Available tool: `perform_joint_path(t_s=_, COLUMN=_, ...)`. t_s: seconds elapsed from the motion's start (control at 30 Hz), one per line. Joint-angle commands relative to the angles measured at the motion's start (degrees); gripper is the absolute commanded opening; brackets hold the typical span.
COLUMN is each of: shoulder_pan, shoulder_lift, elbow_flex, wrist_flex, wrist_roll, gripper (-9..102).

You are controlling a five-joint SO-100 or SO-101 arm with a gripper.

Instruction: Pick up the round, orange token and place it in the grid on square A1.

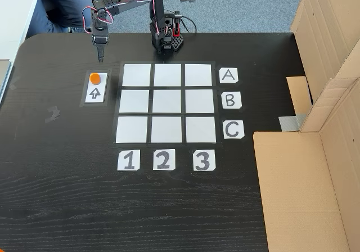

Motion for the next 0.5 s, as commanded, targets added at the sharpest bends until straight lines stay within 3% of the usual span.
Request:
perform_joint_path(t_s=0.0, shoulder_pan=-2.4, shoulder_lift=-1.5, elbow_flex=-3.7, wrist_flex=0.1, wrist_roll=1.5, gripper=28)
perform_joint_path(t_s=0.47, shoulder_pan=-6.4, shoulder_lift=-14.5, elbow_flex=-11.9, wrist_flex=-0.8, wrist_roll=5.7, gripper=30)
